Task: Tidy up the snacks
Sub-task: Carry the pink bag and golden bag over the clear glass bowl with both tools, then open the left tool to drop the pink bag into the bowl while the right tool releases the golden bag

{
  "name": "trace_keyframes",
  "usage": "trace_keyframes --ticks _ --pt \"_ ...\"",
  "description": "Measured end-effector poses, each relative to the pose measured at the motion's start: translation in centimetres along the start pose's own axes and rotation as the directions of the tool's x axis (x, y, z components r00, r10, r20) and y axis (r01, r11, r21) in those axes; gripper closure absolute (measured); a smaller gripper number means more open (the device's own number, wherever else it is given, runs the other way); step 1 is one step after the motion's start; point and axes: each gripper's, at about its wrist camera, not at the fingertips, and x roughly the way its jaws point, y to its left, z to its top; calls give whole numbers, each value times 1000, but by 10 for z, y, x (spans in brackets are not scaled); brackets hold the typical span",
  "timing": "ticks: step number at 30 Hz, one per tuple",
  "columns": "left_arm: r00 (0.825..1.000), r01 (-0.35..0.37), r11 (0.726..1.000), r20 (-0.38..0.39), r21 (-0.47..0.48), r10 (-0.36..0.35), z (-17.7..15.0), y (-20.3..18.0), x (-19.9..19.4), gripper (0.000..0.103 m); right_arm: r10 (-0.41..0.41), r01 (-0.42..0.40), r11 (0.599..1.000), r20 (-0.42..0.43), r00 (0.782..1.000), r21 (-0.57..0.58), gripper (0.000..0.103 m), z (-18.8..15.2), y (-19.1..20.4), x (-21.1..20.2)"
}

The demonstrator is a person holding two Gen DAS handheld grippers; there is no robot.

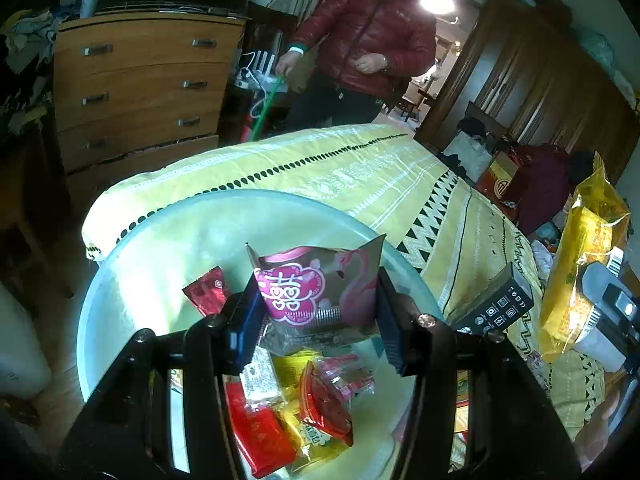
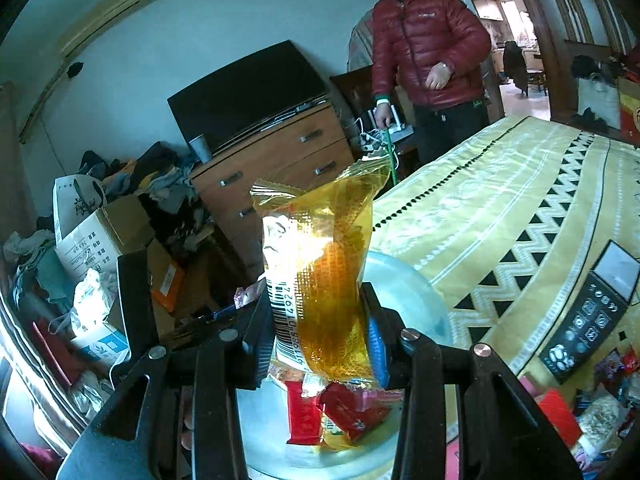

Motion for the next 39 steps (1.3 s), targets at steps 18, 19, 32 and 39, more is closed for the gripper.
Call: trace_keyframes --ticks 18,19,32,39 --pt "999 -26 1000 -47 8 27 1 7 16 51 7 -7 1000 -24 1000 18 60 -1 -1 12" --pt "998 -32 999 -54 10 32 0 7 18 51 8 -7 1000 -25 1000 20 61 -1 0 12" --pt "994 -91 995 -61 26 93 -3 5 19 51 11 -10 999 -42 999 33 60 -7 -4 17" --pt "993 -103 994 -52 33 105 -3 4 18 51 12 -10 1000 -45 999 30 61 -9 -3 19"
